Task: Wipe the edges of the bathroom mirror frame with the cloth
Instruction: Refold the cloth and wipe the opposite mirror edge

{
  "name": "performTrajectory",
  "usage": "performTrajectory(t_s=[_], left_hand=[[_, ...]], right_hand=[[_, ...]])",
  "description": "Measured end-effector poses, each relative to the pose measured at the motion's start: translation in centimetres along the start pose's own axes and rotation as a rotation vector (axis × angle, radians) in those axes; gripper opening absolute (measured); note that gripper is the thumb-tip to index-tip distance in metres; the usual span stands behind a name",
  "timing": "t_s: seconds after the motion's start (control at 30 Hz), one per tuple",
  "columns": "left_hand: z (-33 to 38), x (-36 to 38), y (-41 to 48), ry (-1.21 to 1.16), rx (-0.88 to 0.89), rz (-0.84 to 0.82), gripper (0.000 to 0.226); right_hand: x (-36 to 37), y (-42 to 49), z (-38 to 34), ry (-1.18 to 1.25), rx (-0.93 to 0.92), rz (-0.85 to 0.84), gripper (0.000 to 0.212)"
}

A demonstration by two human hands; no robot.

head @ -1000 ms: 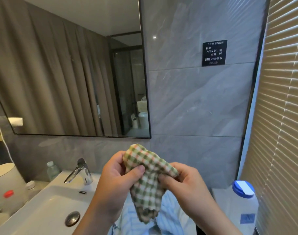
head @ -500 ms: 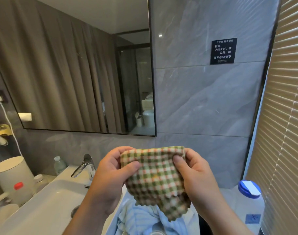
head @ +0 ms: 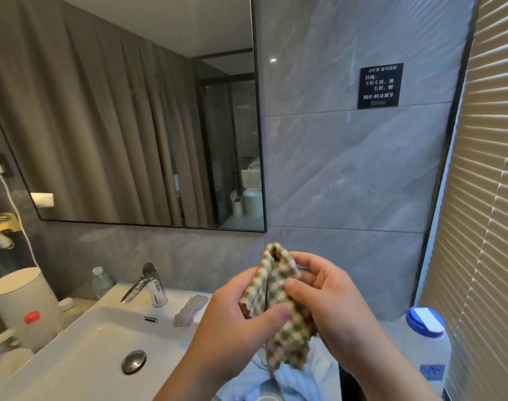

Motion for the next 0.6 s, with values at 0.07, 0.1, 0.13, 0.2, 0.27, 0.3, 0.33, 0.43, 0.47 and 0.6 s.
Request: performTrajectory(t_s=[0.07,0.1,0.13,0.2,0.27,0.3,0.33,0.43,0.47,0.6], left_hand=[[-0.6,-0.7,0.3,0.042,-0.064,0.104,0.03],[-0.7,-1.2,0.3,0.075,-0.095,0.155,0.036],[-0.7,-1.9,0.3,0.09,-0.125,0.204,0.042],[-1.1,-3.6,0.5,0.037,-0.204,0.28,0.043],[-1.7,-5.1,1.0,-0.077,-0.264,0.268,0.024],[-1.9,-5.5,1.2,-0.118,-0.291,0.243,0.016],[-1.8,-5.8,1.4,-0.136,-0.311,0.218,0.014],[-1.1,-5.8,2.2,-0.163,-0.312,0.136,0.029],[-0.8,-5.6,2.5,-0.179,-0.307,0.11,0.034],[0.5,-5.0,3.8,-0.183,-0.261,0.03,0.014]], right_hand=[[-0.3,0.0,-0.4,-0.078,-0.042,0.028,0.035],[-0.6,0.1,-0.7,-0.127,-0.072,0.048,0.036],[-0.9,0.2,-1.1,-0.18,-0.103,0.07,0.038],[-1.8,0.6,-2.0,-0.276,-0.151,0.134,0.041],[-2.7,0.9,-2.8,-0.324,-0.157,0.172,0.043],[-3.0,1.1,-3.1,-0.343,-0.138,0.161,0.043],[-3.1,1.3,-3.1,-0.384,-0.114,0.136,0.042],[-2.4,1.6,-2.8,-0.571,-0.062,-0.027,0.032],[-1.9,1.6,-2.4,-0.606,-0.037,-0.1,0.03],[0.4,1.2,-0.6,-0.547,-0.032,-0.282,0.02]])
Point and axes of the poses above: each hand's wrist, its own y-axis towards the middle knuckle, its own x-axis out of the palm, z = x × y, the point moved 5 cm from there along y, towards the middle knuckle, and after that the axes turned 11 degrees about y, right-handed, at the moved point
